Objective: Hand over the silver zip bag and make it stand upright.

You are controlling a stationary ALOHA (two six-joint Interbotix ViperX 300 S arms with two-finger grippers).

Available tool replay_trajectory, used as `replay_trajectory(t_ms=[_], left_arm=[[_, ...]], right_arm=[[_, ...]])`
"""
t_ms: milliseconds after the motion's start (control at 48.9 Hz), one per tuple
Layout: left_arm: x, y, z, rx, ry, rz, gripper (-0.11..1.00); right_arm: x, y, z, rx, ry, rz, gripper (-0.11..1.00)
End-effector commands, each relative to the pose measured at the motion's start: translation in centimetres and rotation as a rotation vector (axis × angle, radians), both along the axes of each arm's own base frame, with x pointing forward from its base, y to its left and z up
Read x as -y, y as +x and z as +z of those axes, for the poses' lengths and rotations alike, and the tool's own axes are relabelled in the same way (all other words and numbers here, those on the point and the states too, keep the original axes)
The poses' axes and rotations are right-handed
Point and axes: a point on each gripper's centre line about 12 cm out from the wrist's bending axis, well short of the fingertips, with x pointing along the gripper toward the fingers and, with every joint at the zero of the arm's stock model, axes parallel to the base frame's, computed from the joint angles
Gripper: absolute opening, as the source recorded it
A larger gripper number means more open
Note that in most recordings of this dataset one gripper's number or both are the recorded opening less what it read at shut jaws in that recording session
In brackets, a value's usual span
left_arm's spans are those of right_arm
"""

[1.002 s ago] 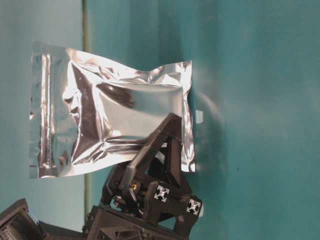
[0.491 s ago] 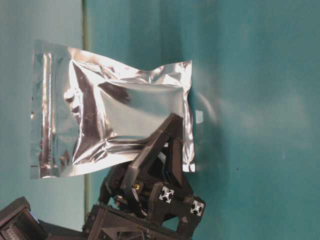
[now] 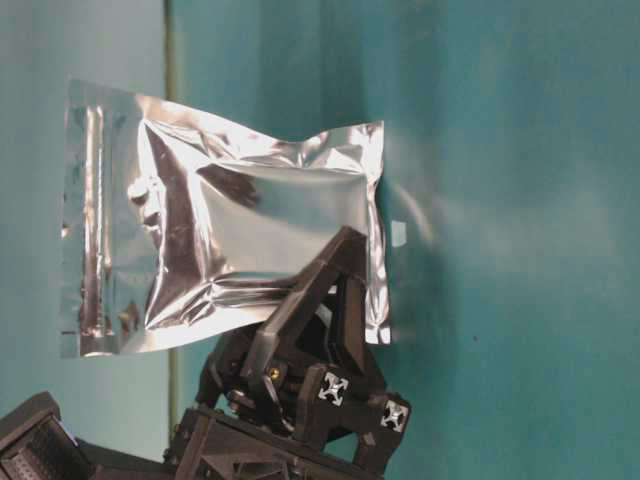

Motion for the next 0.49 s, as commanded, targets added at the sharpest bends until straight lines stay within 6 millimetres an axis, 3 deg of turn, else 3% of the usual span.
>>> replay_trajectory(t_ms=[0, 470], left_arm=[[0.92, 0.12, 0.21, 0.005, 0.003, -0.026, 0.29], [1.21, 0.08, 0.16, -0.005, 0.003, -0.034, 0.29]], right_arm=[[-0.05, 0.12, 0.46, 0.018, 0.008, -0.004, 0.89], [-0.03, 0.12, 0.46, 0.018, 0.01, -0.005, 0.89]])
